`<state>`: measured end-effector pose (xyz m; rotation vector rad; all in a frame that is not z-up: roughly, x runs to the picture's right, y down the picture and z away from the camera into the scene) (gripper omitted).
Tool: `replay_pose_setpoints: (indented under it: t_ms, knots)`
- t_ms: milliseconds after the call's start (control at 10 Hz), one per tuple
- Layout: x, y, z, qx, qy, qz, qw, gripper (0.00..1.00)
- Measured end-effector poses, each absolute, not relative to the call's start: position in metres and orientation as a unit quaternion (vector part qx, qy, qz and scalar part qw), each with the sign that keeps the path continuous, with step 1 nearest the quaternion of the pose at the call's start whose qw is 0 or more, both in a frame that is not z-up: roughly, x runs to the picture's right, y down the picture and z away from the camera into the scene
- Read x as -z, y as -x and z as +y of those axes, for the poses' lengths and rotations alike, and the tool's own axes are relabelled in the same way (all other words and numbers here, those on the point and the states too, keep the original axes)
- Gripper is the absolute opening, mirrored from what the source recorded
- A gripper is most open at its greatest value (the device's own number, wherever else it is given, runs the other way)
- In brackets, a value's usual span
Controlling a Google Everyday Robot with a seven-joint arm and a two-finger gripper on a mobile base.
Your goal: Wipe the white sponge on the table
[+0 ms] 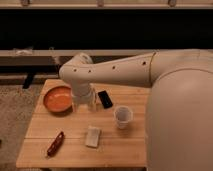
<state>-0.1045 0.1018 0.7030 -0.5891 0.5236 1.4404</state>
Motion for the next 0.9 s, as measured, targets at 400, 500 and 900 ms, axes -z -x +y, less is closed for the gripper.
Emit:
replay_pose_setpoints:
  t_ms: [400, 500, 900]
  knots:
    - [-0.703, 0.104, 0.102, -0.642, 0.263, 0.233, 0.682, 0.65]
    - [-0.703, 0.104, 0.102, -0.642, 0.262, 0.234, 0.682, 0.65]
    - [-0.688, 0.092, 0.098, -0.644, 0.238, 0.253, 0.682, 0.65]
